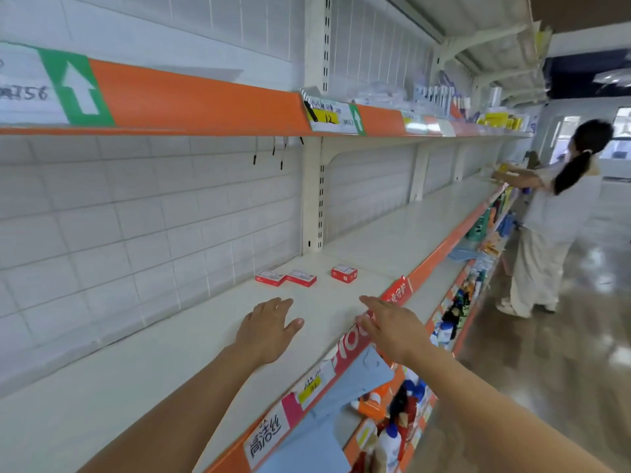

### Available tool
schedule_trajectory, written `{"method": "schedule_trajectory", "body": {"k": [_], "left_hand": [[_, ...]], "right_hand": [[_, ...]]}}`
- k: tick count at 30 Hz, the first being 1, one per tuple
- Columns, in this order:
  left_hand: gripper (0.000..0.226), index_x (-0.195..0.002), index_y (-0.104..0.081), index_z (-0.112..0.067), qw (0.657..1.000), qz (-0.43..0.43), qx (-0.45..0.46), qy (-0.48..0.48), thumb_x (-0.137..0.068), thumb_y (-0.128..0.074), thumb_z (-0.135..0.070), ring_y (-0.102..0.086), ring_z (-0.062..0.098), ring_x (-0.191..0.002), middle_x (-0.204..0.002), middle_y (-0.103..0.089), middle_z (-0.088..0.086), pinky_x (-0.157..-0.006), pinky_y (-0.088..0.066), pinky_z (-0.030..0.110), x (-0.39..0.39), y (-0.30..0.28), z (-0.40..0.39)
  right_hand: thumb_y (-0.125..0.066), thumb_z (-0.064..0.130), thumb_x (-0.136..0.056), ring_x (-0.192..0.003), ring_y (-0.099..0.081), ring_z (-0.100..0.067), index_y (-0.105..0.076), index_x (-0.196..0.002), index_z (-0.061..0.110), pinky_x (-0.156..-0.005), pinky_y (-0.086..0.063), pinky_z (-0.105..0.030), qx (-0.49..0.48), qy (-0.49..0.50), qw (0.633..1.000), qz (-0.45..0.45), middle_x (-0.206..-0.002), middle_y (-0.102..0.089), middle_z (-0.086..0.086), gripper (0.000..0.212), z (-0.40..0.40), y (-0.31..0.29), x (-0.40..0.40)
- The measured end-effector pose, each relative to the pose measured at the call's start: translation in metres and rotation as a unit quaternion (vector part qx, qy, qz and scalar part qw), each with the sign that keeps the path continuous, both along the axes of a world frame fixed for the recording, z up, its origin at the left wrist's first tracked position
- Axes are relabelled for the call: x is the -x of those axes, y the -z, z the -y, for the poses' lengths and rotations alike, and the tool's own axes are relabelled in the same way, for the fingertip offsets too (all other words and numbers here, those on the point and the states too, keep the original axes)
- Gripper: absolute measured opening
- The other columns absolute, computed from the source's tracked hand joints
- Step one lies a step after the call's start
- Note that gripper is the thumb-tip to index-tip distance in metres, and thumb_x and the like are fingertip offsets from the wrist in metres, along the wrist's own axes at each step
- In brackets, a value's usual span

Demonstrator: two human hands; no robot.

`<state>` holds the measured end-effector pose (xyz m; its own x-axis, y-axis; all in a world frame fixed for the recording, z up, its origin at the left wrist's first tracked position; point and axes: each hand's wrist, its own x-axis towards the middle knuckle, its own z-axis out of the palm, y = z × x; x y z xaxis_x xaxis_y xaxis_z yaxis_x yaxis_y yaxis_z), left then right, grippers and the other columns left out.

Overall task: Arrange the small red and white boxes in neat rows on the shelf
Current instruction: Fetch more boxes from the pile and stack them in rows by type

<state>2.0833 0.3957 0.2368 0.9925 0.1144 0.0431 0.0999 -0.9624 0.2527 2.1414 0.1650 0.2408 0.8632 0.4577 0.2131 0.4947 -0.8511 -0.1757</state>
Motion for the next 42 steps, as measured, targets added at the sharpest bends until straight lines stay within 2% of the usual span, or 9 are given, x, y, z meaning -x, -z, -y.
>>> {"method": "schedule_trajectory", "body": {"k": [8, 14, 18, 23, 29, 33, 36, 38, 42], "left_hand": [[0.055, -0.151, -0.015, -0.020, 0.999, -0.025, -0.032, -0.018, -0.101, -0.035, -0.035, -0.013, 0.022, -0.145, -0.159, -0.012, 0.001, -0.117, -0.017, 0.038, -0.081, 0.007, -0.008], [0.058, -0.149, -0.014, -0.016, 0.998, 0.005, -0.047, -0.051, -0.099, -0.042, -0.022, -0.021, 0.025, -0.142, -0.156, -0.020, 0.003, -0.114, -0.023, 0.037, -0.127, 0.017, 0.001], [0.067, -0.150, -0.009, -0.020, 0.994, 0.005, -0.076, -0.078, -0.094, -0.044, -0.011, -0.014, 0.028, -0.144, -0.158, -0.013, 0.003, -0.115, -0.018, 0.038, -0.156, 0.022, 0.006], [0.068, -0.150, -0.008, -0.029, 0.985, -0.025, -0.133, -0.108, -0.093, -0.038, -0.011, -0.003, 0.028, -0.145, -0.159, -0.003, 0.004, -0.116, -0.009, 0.042, -0.180, 0.027, 0.003], [0.057, -0.148, -0.017, -0.033, 0.974, -0.052, -0.197, -0.101, -0.097, -0.036, -0.015, 0.003, 0.030, -0.146, -0.159, 0.002, 0.007, -0.118, -0.005, 0.044, -0.189, 0.023, 0.000], [0.044, -0.140, -0.032, -0.022, 0.969, -0.024, -0.232, -0.077, -0.099, -0.039, -0.036, -0.013, 0.027, -0.144, -0.155, -0.021, 0.005, -0.117, -0.011, 0.041, -0.182, 0.019, 0.006], [0.041, -0.128, -0.040, -0.015, 0.972, 0.005, -0.221, -0.077, -0.097, -0.042, -0.042, -0.039, 0.025, -0.124, -0.131, -0.049, 0.004, -0.104, -0.026, 0.032, -0.168, 0.019, 0.019], [0.040, -0.129, -0.041, -0.016, 0.979, 0.019, -0.172, -0.109, -0.097, -0.043, -0.039, -0.042, 0.023, -0.116, -0.127, -0.049, 0.003, -0.097, -0.032, 0.030, -0.153, 0.022, 0.026], [0.040, -0.136, -0.037, -0.020, 0.975, 0.030, -0.101, -0.196, -0.099, -0.040, -0.033, -0.043, 0.021, -0.115, -0.131, -0.045, 0.002, -0.092, -0.040, 0.031, -0.108, 0.023, 0.029]], "right_hand": [[-0.029, 0.045, -0.100, -0.132, -0.039, -0.022, -0.027, -0.147, 0.023, -0.105, -0.035, -0.035, 0.003, -0.023, 1.000, -0.011, -0.150, -0.036, 0.001, 0.052, -0.023, 0.006, -0.089], [-0.037, 0.036, -0.100, -0.129, -0.040, -0.023, -0.029, -0.146, 0.021, -0.102, -0.036, -0.034, 0.020, -0.077, 0.997, -0.014, -0.149, -0.037, 0.000, 0.049, -0.039, 0.007, -0.151], [-0.041, 0.034, -0.099, -0.135, -0.033, -0.024, -0.023, -0.148, 0.022, -0.106, -0.033, -0.036, 0.034, -0.110, 0.993, -0.035, -0.153, -0.028, -0.001, 0.054, -0.050, 0.011, -0.185], [-0.043, 0.036, -0.098, -0.137, -0.027, -0.026, -0.016, -0.149, 0.023, -0.105, -0.033, -0.039, 0.051, -0.132, 0.988, -0.056, -0.157, -0.013, -0.003, 0.060, -0.059, 0.025, -0.211], [-0.046, 0.033, -0.096, -0.118, -0.042, -0.026, -0.037, -0.136, 0.020, -0.091, -0.041, -0.034, 0.023, -0.146, 0.988, -0.036, -0.140, -0.035, -0.004, 0.043, -0.064, 0.031, -0.225], [-0.045, 0.020, -0.095, -0.119, -0.042, -0.025, -0.037, -0.138, 0.021, -0.088, -0.041, -0.033, -0.005, -0.173, 0.983, -0.056, -0.139, -0.038, -0.005, 0.044, -0.063, 0.031, -0.228], [-0.049, 0.014, -0.093, -0.115, -0.048, -0.024, -0.029, -0.144, 0.020, -0.090, -0.042, -0.033, -0.027, -0.180, 0.981, -0.071, -0.132, -0.049, -0.005, 0.055, -0.063, 0.029, -0.224], [-0.051, 0.013, -0.092, -0.113, -0.050, -0.023, -0.029, -0.143, 0.020, -0.088, -0.043, -0.032, -0.038, -0.193, 0.978, -0.074, -0.127, -0.053, -0.005, 0.056, -0.066, 0.027, -0.217], [-0.050, 0.011, -0.093, -0.122, -0.047, -0.021, -0.035, -0.142, 0.024, -0.092, -0.044, -0.032, -0.056, -0.259, 0.962, -0.065, -0.138, -0.047, 0.000, 0.053, -0.081, 0.025, -0.187]]}}
